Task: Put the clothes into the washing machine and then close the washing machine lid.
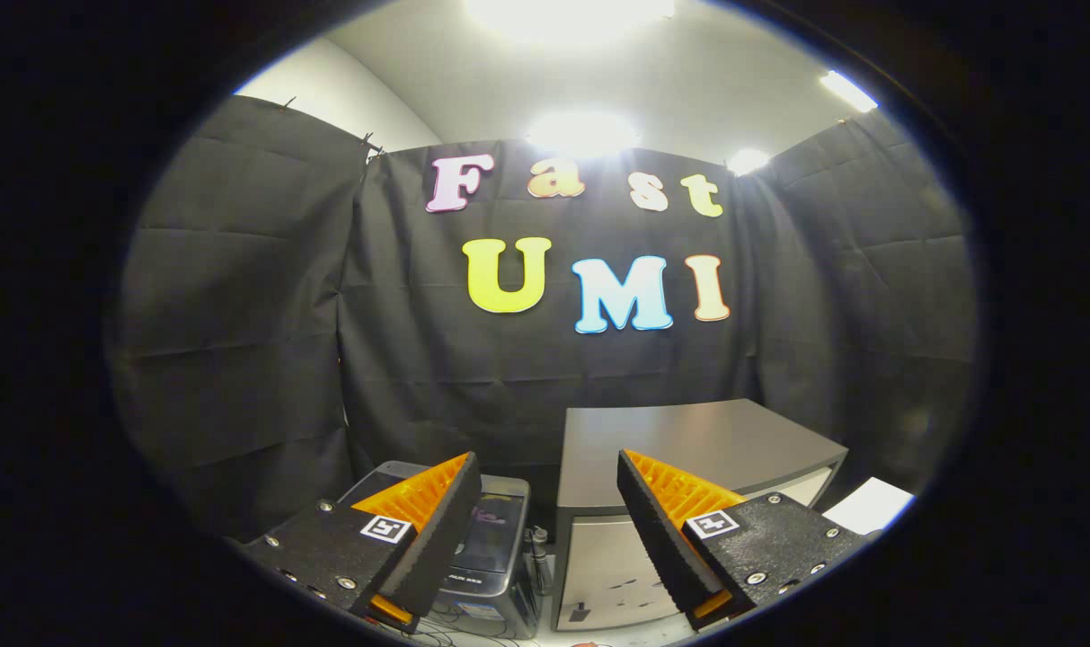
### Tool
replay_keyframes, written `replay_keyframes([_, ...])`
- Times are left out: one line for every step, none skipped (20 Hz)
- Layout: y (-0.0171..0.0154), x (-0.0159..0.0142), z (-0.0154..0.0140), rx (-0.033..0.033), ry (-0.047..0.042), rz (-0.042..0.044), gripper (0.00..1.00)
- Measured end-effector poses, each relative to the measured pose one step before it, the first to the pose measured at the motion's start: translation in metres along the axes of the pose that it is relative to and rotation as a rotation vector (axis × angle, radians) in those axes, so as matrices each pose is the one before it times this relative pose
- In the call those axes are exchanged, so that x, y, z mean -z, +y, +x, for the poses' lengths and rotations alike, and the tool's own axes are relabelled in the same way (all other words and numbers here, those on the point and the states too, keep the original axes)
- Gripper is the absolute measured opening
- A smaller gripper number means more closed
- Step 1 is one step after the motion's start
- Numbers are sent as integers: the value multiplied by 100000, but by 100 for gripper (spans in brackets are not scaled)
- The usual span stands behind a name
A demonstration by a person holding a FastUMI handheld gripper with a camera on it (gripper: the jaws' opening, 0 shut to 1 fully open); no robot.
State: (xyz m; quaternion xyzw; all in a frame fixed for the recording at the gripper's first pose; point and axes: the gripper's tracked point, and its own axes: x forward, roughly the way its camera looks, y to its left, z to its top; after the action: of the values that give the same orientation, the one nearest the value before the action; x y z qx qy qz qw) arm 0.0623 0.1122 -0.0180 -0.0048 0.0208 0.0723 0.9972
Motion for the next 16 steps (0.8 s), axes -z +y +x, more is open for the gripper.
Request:
replay_keyframes([-791,-125,-508,664,-220,395,96])
replay_keyframes([-844,-187,-657,581,-264,460,96])
replay_keyframes([-873,-141,-572,728,-142,303,96])
replay_keyframes([-825,-244,-639,658,-779,287,96])
replay_keyframes([-906,-360,-568,1101,-923,59,96])
replay_keyframes([-974,-146,-563,894,-468,-145,96])
replay_keyframes([-720,39,-413,695,-268,96,96])
replay_keyframes([-780,-133,-577,719,-116,588,96])
replay_keyframes([-568,-110,-576,283,-18,538,96])
replay_keyframes([-591,-149,-588,380,-293,344,96])
replay_keyframes([-561,-184,-360,270,-422,-131,96])
replay_keyframes([-427,-98,-433,6,-105,-111,96])
replay_keyframes([-295,129,-404,-349,331,132,95])
replay_keyframes([-272,24,-336,-80,6,264,95])
replay_keyframes([-397,-88,-337,129,-33,334,95])
replay_keyframes([-188,-111,-333,-127,-171,378,95])
